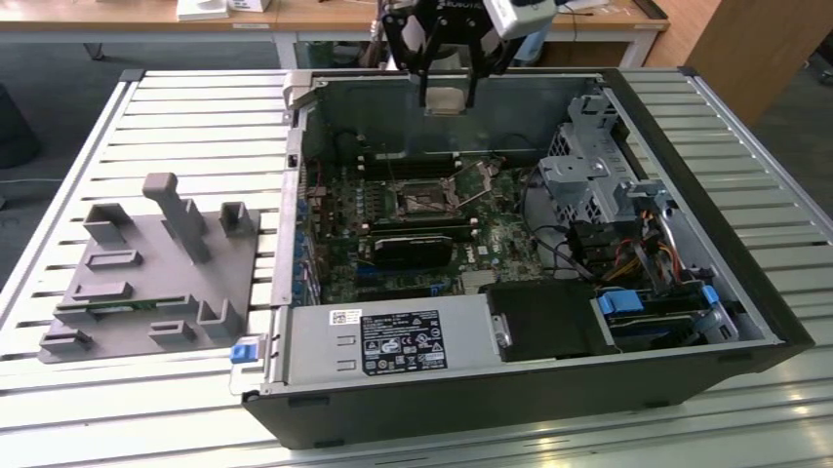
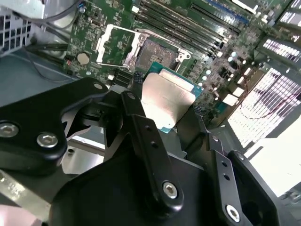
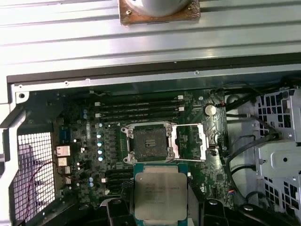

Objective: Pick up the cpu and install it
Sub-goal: 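Place the cpu into insertion slot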

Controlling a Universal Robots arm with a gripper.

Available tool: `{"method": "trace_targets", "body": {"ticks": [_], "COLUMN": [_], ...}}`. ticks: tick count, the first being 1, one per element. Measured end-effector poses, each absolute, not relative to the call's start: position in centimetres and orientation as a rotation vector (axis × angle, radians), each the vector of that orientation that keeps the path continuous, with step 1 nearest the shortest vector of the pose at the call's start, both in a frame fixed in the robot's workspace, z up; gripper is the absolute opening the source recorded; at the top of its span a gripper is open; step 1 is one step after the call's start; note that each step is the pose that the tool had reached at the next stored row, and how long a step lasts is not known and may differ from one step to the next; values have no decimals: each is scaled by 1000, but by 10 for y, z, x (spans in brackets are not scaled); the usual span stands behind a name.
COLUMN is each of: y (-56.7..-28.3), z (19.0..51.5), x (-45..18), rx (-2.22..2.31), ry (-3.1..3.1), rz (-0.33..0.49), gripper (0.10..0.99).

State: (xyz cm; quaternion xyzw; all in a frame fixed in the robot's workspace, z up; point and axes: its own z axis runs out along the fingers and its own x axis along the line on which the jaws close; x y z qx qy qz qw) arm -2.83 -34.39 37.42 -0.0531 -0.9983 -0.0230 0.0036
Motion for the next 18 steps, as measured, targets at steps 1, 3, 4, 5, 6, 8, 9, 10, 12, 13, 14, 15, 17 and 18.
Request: {"method": "trace_targets", "body": {"ticks": [1, 3, 4, 5, 6, 8, 9, 10, 12, 13, 14, 15, 17, 18], "y": [-344, -344, -344, -344, -344, -344, -344, -344, -344, -344, -344, -344, -344, -344], "z": [374, 374, 373, 373, 373, 373, 373, 373, 372, 372, 372, 372, 372, 372], "x": [-28, -28, -28, -28, -28, -28, -28, -28, -28, -28, -28, -28, -28, -28], "rx": [-189, -238, -261, -278, -297, -323, -334, -346, -359, -366, -373, -380, -389, -393], "ry": [-3128, -3126, -3124, -3123, -3122, -3119, -3118, -3117, -3116, -3115, -3114, -3114, -3113, -3112], "rz": [-72, -73, -72, -71, -70, -70, -70, -70, -70, -70, -70, -70, -70, -70], "gripper": [541, 541, 541, 541, 541, 541, 541, 541, 541, 541, 541, 541, 541, 541]}}
